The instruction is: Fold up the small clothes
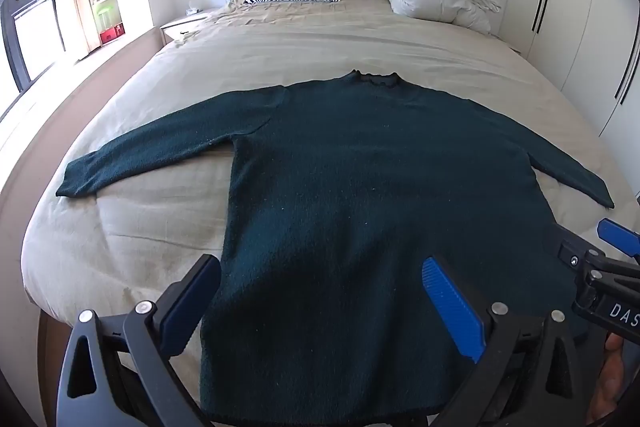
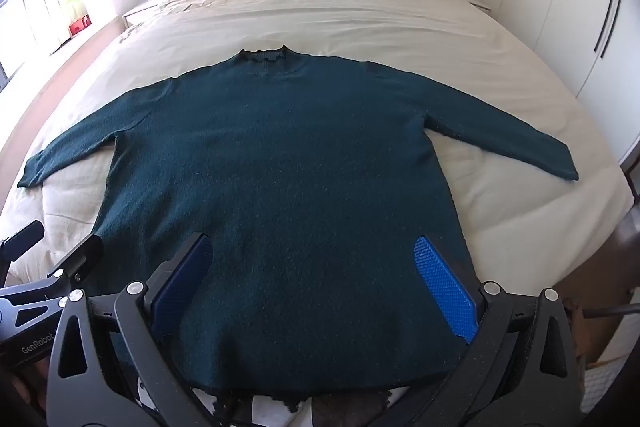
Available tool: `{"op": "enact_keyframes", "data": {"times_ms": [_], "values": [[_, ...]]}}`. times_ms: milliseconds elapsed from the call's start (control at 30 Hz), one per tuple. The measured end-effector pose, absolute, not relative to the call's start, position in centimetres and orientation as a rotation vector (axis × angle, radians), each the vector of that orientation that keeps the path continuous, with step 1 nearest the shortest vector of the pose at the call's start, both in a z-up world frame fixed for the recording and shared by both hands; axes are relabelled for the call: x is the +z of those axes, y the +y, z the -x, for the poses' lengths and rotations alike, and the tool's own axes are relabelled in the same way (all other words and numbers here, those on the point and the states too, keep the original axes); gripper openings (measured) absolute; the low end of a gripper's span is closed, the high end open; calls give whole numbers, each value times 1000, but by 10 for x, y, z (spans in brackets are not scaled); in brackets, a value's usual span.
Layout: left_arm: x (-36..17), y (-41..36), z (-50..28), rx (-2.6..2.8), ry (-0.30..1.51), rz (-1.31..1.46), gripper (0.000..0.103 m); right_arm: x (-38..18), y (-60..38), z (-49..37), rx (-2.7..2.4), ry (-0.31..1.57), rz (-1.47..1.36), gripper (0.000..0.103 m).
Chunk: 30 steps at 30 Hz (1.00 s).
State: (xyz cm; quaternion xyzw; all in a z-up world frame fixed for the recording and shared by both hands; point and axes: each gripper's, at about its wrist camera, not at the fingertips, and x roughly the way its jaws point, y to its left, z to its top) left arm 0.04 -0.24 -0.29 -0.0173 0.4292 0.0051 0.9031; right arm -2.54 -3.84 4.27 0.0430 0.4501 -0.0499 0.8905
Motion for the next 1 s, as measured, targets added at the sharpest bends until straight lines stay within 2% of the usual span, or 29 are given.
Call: {"op": "enact_keyframes", "data": {"times_ms": [1000], "values": [[-10,0,3,8,896,36,103,40,-35,25,-103,944,-83,103]]}}
